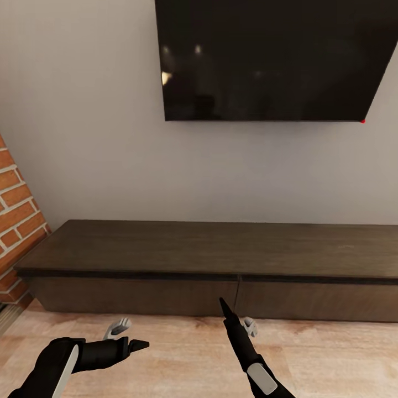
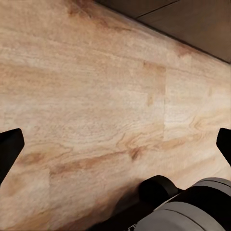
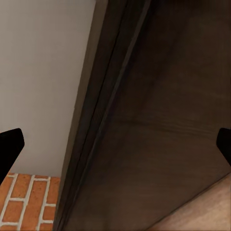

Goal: Place each of the two pumpkins and all three candles from the living room inside a cabinet in the living room (use any cabinet), then make sure every cabinet is closed, and position the cauldron so it is next to a table in the living room.

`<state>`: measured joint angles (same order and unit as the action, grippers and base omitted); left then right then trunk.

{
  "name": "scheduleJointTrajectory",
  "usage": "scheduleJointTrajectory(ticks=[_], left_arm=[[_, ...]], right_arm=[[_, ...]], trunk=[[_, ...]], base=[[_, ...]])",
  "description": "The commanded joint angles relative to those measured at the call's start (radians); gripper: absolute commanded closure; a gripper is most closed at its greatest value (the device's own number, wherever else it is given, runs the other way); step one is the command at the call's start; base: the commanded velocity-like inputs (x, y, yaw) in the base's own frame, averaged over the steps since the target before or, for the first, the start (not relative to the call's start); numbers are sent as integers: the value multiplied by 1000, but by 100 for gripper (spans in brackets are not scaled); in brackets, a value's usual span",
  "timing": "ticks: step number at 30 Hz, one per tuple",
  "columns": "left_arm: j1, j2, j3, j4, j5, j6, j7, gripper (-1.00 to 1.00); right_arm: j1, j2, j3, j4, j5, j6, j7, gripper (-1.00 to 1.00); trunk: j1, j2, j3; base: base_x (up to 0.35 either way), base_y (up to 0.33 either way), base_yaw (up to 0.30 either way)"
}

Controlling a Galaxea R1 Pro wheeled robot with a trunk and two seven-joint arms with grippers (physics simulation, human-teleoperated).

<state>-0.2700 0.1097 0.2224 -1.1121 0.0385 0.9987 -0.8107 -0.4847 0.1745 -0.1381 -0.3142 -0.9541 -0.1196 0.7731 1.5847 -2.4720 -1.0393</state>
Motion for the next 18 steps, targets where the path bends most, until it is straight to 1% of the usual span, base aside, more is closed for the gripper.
scheduleJointTrajectory(ticks=[1, 4, 8, 15, 18], left_arm=[[0, 0, 0, 0, 0, 0, 0, -100], [0, 1, 0, 0, 0, 0, 0, -100], [0, 1, 0, 0, 0, 0, 0, -100], [0, 0, 0, 0, 0, 0, 1, -100], [0, 1, 0, 0, 0, 0, 0, -100]], right_arm=[[0, 0, 0, 0, 0, 0, 0, -100], [0, 0, 0, 0, 0, 2, 0, -100], [0, 0, 0, 2, 0, 4, -1, -100], [0, 0, -4, 7, -1, 50, 1, -100], [0, 0, -4, 7, -2, 54, 1, -100]], trunk=[[0, 0, 0], [0, 0, 0], [15, -28, -13], [18, -30, -40], [18, -30, -40]], base=[[27, 0, 0], [12, 0, 0], [3, 0, 0], [0, 0, 0], [0, 0, 0]])
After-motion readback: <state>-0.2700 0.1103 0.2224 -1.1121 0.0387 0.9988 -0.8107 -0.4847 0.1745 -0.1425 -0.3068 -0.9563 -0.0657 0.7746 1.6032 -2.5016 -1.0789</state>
